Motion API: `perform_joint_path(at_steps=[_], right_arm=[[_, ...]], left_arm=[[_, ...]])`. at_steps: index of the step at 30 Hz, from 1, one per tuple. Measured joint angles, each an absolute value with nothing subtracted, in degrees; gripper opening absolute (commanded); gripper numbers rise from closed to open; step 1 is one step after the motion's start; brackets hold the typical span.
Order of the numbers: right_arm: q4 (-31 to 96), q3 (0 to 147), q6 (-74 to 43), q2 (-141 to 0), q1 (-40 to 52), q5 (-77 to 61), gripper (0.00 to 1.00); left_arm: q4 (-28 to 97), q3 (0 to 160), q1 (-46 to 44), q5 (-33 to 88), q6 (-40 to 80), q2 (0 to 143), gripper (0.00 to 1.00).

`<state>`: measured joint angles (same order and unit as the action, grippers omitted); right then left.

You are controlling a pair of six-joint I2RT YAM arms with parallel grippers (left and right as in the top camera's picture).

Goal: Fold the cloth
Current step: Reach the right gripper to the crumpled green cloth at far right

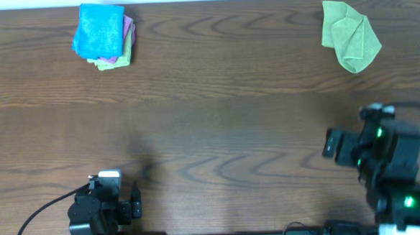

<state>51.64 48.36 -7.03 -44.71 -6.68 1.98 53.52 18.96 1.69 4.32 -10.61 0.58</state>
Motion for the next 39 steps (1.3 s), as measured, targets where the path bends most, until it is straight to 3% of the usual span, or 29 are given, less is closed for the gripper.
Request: perform_joint_path(at_steps=[18, 32, 39], right_arm=[[52.03, 83.68, -10.59, -85.21, -11.35, 8.91, 0.99], [33.87, 86.3, -11.75, -103.02, -16.71, 8.12, 0.99], [24.14, 86.35, -11.75, -112.33, -16.82, 4.32, 0.88]], left_arm=[[53.52, 18.96, 1.69, 4.32, -10.61, 0.58, 0.95], [53.52, 18.96, 1.69, 4.32, -10.61, 0.58, 0.95], [53.49, 18.96, 1.69, 4.32, -10.61, 0.58, 0.95]])
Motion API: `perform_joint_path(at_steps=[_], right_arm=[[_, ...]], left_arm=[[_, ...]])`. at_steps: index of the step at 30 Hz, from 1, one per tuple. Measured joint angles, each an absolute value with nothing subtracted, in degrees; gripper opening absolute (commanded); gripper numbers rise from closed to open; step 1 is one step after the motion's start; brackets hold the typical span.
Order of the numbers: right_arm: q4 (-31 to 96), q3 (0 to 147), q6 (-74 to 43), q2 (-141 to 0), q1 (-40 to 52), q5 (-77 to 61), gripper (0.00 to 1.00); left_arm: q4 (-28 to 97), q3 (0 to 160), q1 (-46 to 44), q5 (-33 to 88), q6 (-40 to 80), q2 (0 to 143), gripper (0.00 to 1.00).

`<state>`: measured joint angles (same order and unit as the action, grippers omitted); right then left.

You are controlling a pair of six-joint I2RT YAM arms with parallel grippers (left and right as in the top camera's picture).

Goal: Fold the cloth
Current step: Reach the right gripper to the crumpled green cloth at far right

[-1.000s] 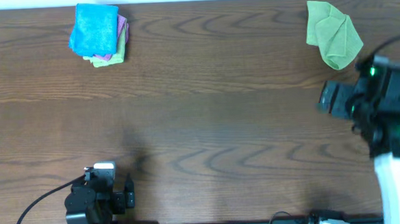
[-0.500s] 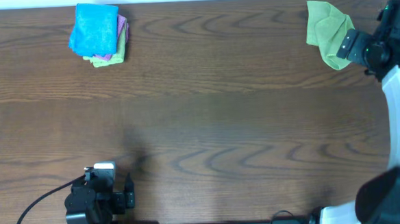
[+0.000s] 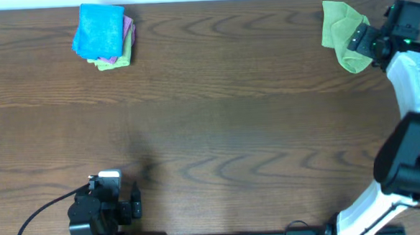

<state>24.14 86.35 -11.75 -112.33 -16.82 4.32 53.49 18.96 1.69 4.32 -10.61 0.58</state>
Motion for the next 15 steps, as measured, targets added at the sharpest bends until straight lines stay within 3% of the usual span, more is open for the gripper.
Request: perform_joint_path(at_steps=[15], right_arm=[[14.83, 86.35, -14.7, -123.37, -16.82, -0.25, 0.82]], left_arm=[[53.49, 18.96, 1.69, 4.32, -10.61, 0.58, 0.95]])
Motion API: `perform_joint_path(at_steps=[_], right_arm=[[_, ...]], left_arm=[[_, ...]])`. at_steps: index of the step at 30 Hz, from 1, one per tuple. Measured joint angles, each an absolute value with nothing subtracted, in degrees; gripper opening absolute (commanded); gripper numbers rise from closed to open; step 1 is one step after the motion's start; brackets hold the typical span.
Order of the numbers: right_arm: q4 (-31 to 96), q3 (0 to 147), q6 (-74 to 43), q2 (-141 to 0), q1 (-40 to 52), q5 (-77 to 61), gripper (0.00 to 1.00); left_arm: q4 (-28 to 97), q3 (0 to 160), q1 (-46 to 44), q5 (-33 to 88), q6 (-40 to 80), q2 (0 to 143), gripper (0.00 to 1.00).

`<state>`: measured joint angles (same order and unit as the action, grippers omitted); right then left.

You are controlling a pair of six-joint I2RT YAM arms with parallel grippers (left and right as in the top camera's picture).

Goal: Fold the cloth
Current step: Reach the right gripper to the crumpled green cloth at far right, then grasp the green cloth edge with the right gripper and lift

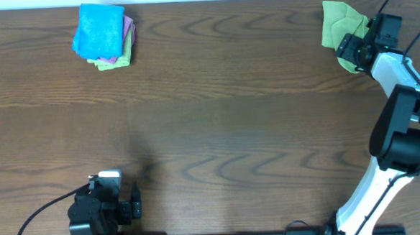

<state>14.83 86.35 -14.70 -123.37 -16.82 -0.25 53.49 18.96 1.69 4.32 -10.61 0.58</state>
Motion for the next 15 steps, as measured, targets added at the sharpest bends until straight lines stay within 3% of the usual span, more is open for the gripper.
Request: perform_joint_path(at_steps=[10, 15], right_arm=[[10.79, 86.52, -16.82, -125.82, -17.17, -0.25, 0.78], [8.97, 86.52, -17.82, -128.38, -17.45, -0.3, 0.61]], left_arm=[[53.52, 18.96, 1.69, 4.32, -10.61, 0.58, 0.95], [53.52, 18.96, 1.69, 4.32, -10.61, 0.58, 0.95]])
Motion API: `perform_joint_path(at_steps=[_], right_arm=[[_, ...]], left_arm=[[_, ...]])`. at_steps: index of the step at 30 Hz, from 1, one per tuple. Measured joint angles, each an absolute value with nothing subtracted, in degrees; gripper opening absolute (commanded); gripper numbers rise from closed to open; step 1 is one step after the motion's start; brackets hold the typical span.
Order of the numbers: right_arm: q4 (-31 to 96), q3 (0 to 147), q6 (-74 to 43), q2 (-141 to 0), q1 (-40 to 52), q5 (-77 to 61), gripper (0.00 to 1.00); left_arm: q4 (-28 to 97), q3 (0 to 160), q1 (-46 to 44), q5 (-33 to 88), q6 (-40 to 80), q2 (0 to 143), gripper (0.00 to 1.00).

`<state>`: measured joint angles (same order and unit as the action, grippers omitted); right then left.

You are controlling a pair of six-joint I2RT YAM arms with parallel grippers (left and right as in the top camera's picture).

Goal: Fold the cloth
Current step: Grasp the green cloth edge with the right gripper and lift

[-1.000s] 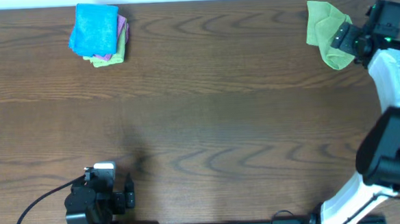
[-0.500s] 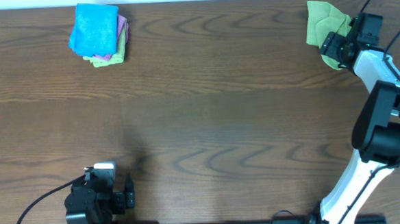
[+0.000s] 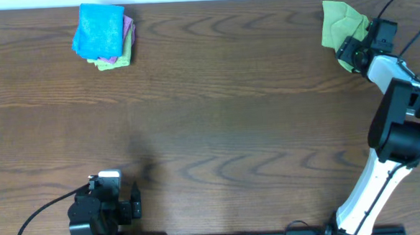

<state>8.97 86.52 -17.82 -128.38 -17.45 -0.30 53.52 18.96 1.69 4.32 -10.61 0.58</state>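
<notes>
A crumpled light green cloth (image 3: pixel 337 26) lies at the far right of the brown table. My right gripper (image 3: pixel 348 51) is down on the cloth's lower right part, its dark head covering that corner; whether its fingers are open or shut does not show from above. The right arm (image 3: pixel 401 115) stretches from the near right edge up to it. My left gripper (image 3: pixel 136 200) rests at the near left edge by its base, far from the cloth, and its fingers are too small to read.
A stack of folded cloths (image 3: pixel 103 35), blue on top with pink and green beneath, sits at the far left. The table's far edge (image 3: pixel 204 0) runs just behind both cloth spots. A black cable (image 3: pixel 35 216) trails off the left arm.
The right gripper has shifted slightly down and left over the green cloth's lower right part. The cloth itself looks unchanged and the left arm has not moved.
At first the right arm was folded near its base at the near right. A moment later it was stretched out to the far right beside the green cloth. Then its gripper stood over the cloth's right edge, where it still sits now.
</notes>
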Motion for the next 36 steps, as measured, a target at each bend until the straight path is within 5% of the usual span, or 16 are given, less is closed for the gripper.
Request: perform_joint_path(at_steps=[12, 29, 36], right_arm=[[9.13, 86.52, -19.05, -128.38, -17.5, -0.49, 0.02], [30.35, 86.56, -12.14, -110.1, -14.66, -1.48, 0.02], [43.4, 86.56, -8.21, -101.86, -6.31, -2.94, 0.01]], left_arm=[[53.49, 18.96, 1.69, 4.32, -10.61, 0.58, 0.95], [53.49, 18.96, 1.69, 4.32, -10.61, 0.58, 0.95], [53.49, 18.96, 1.69, 4.32, -10.61, 0.58, 0.95]])
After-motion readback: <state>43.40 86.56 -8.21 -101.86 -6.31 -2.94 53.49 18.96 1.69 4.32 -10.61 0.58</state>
